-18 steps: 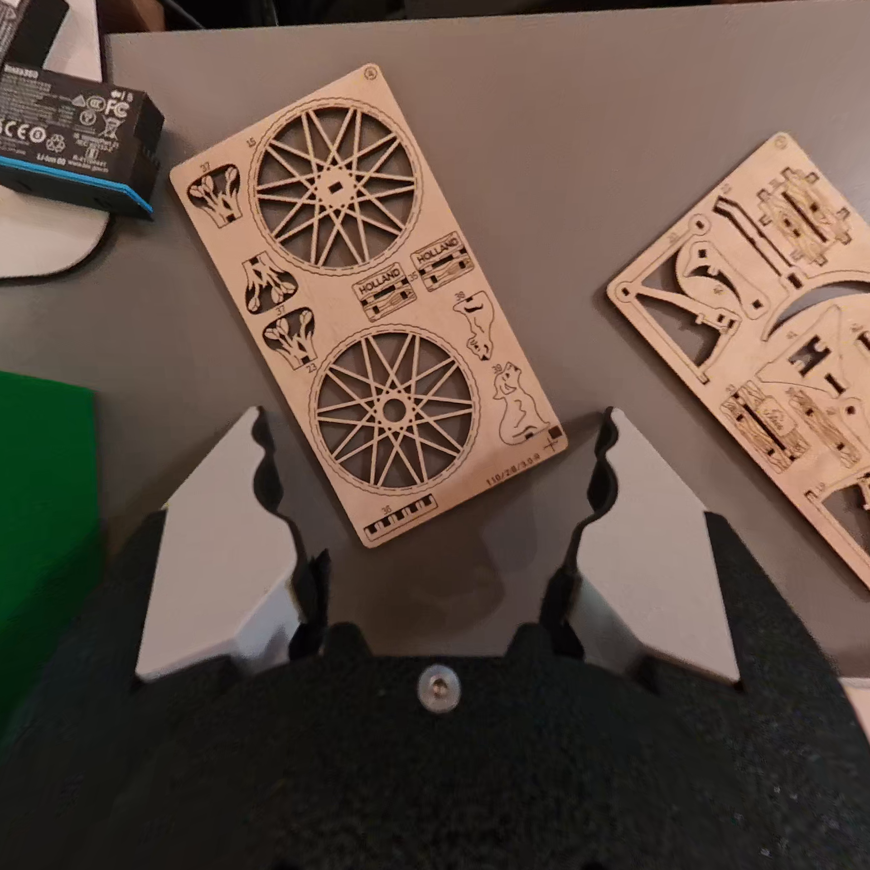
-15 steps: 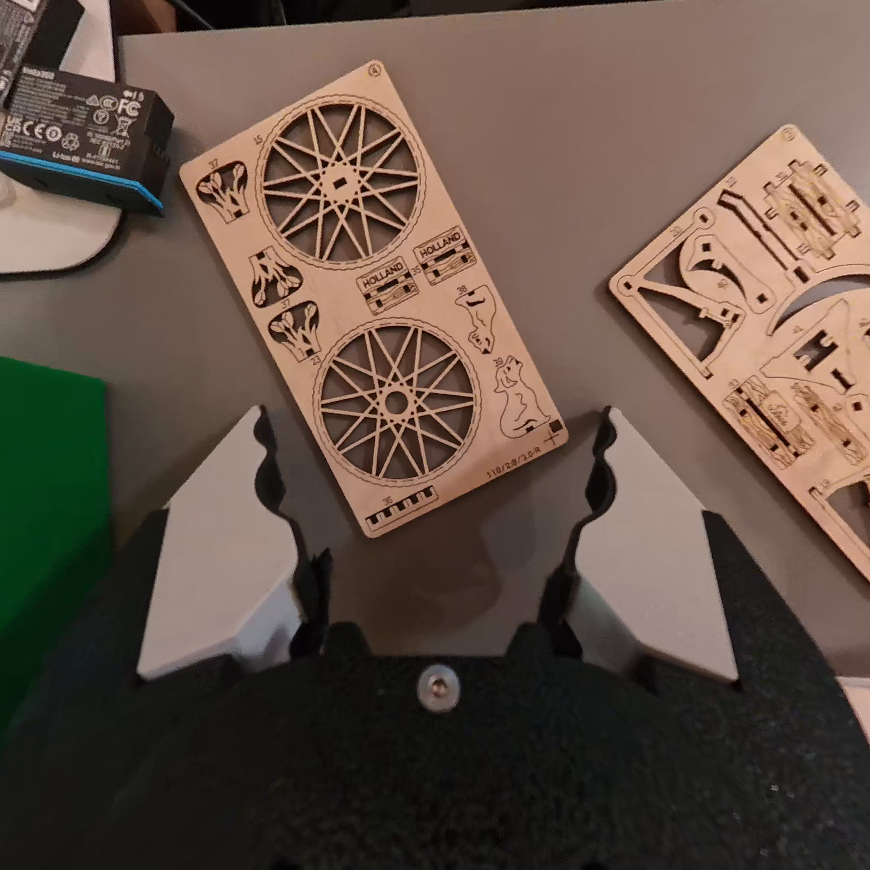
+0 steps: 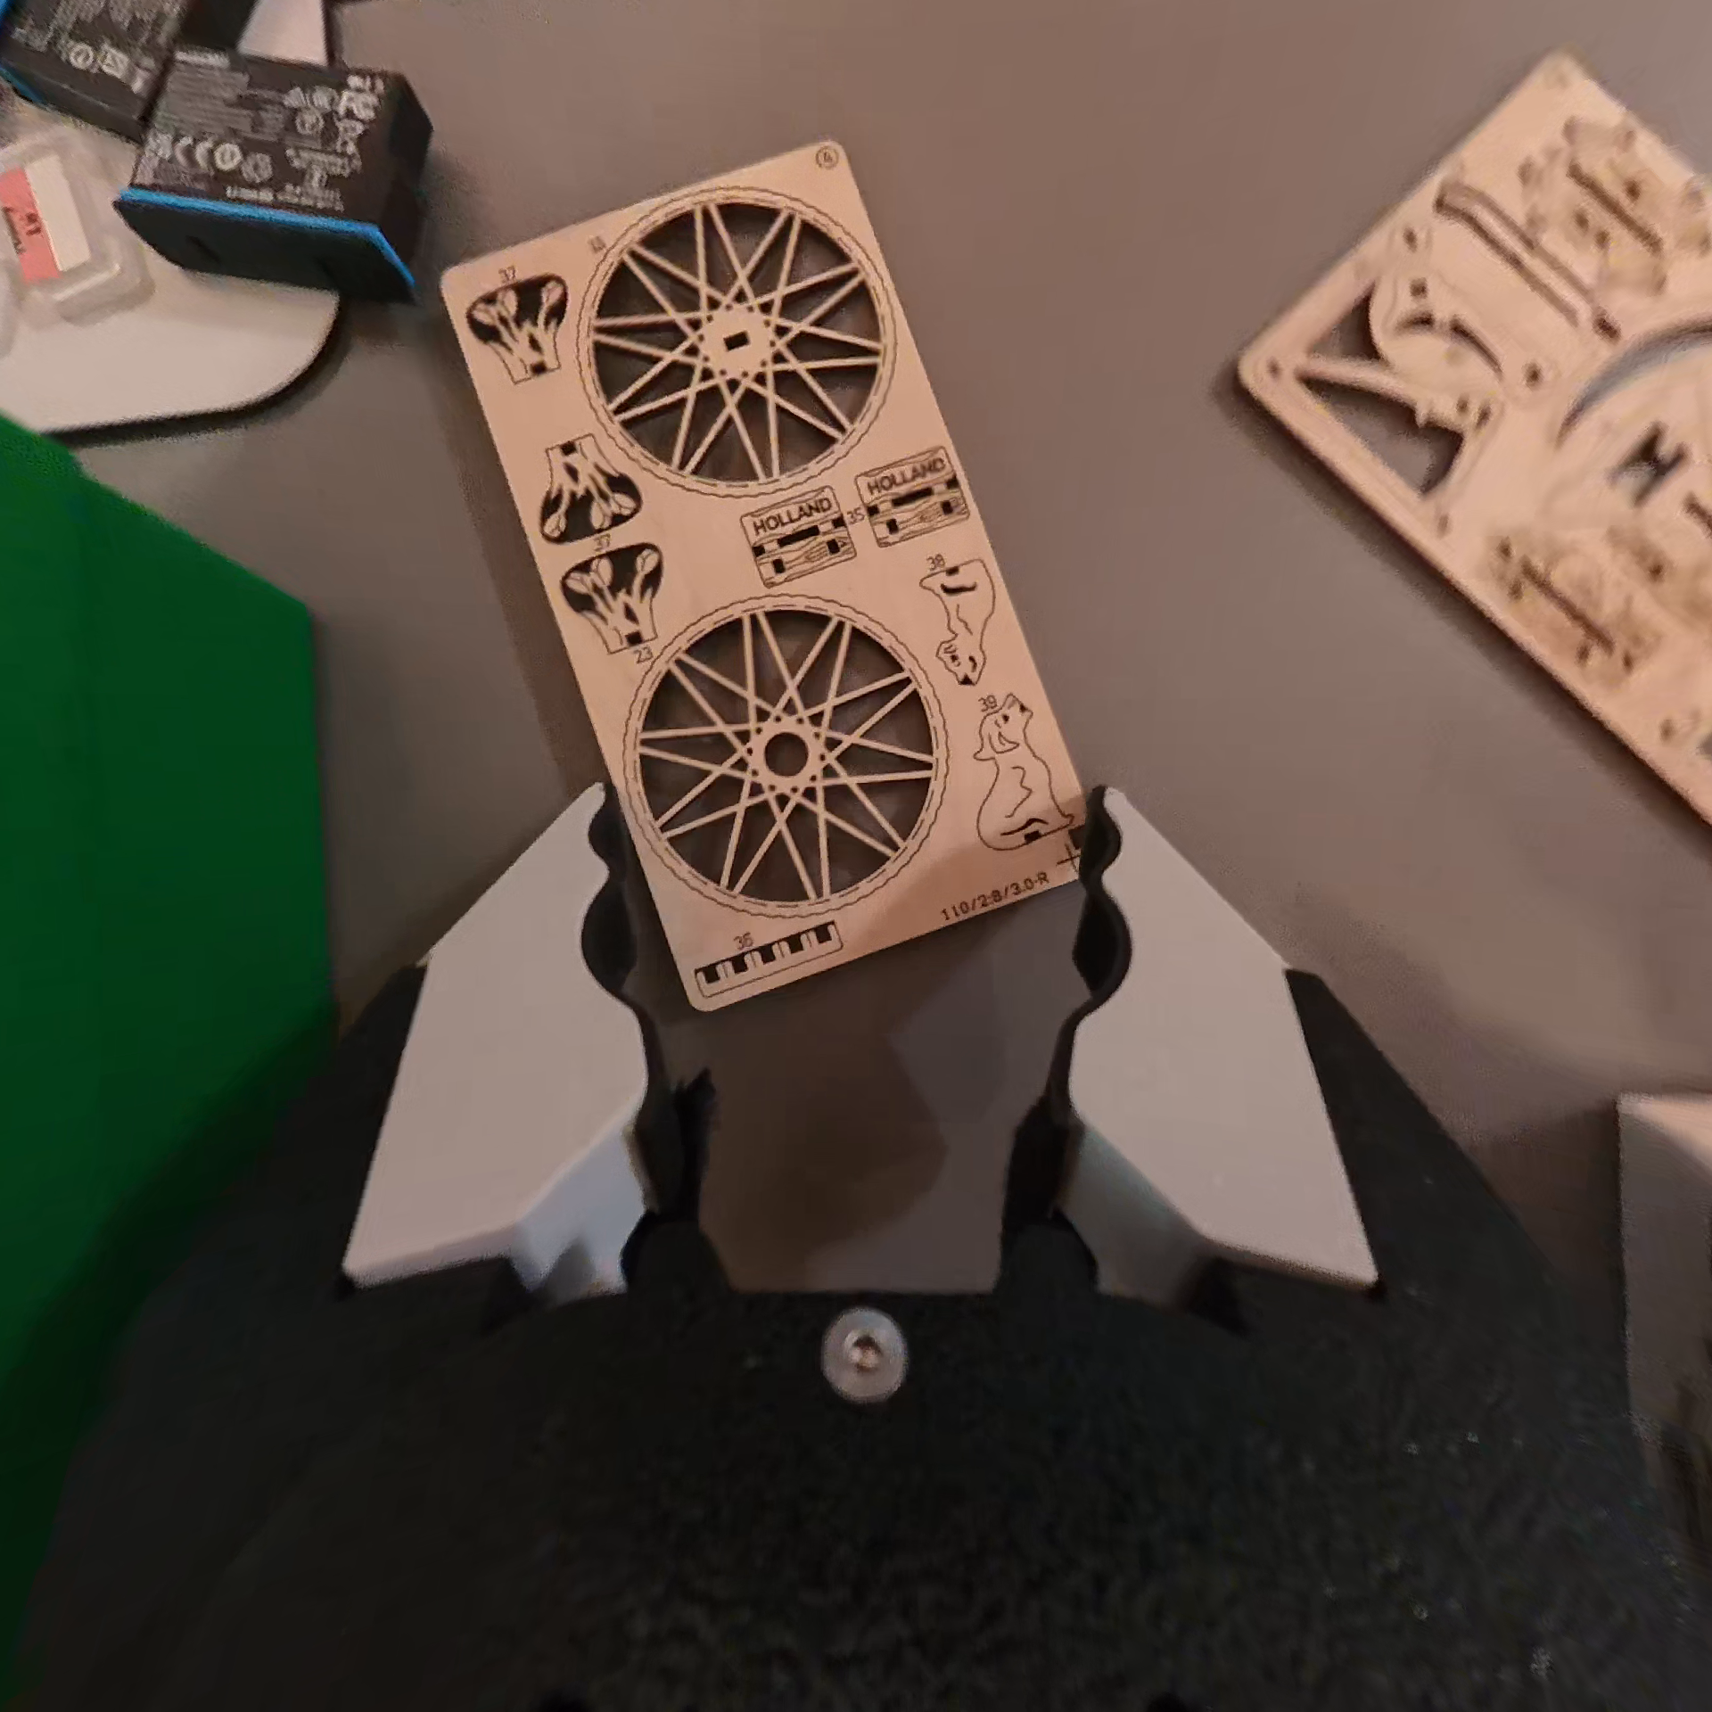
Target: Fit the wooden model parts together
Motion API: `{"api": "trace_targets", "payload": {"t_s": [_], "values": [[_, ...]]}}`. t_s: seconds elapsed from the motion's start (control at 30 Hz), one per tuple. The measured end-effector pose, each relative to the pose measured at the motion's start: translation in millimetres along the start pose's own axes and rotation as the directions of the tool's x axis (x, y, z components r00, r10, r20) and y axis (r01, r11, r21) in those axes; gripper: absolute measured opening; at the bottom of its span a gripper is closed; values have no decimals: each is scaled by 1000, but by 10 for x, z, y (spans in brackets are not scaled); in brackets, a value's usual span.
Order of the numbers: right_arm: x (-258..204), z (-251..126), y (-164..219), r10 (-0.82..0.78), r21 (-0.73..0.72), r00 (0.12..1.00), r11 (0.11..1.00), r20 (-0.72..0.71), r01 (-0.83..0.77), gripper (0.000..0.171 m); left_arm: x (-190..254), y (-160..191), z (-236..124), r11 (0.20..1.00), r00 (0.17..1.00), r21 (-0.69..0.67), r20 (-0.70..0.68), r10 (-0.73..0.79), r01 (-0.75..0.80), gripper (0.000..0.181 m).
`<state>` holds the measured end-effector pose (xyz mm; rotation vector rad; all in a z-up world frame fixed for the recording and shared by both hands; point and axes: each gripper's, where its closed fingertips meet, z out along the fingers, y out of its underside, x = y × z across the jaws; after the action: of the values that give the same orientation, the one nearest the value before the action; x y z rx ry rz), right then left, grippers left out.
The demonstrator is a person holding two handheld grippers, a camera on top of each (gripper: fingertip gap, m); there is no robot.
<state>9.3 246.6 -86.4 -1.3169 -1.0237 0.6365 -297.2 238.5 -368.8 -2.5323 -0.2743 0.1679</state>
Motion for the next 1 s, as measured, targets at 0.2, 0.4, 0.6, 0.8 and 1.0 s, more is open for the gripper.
{"api": "trace_targets", "payload": {"t_s": [0.2,0.4,0.6,0.8,1.0], "values": [[-36,-52,-70,13,30,999,999,29,-14,44,24,507,-578,992,992,59,59,111,-114,96],[-205,-27,-113,-4,36,997,999,79,1,43,55,1304,-1148,993,996,94,57,72,-77,96],[-718,149,-90,-97,22,969,995,229,94,44,60,2159,-1661,991,993,105,98,68,-78,96],[-1816,403,207,-250,-9,834,956,491,292,39,182,2614,-1857,991,1000,129,23,13,-16,96],[-3399,454,1122,-253,-84,601,876,758,475,22,291,2726,-1889,988,999,157,-54,-5,13,96]]}}
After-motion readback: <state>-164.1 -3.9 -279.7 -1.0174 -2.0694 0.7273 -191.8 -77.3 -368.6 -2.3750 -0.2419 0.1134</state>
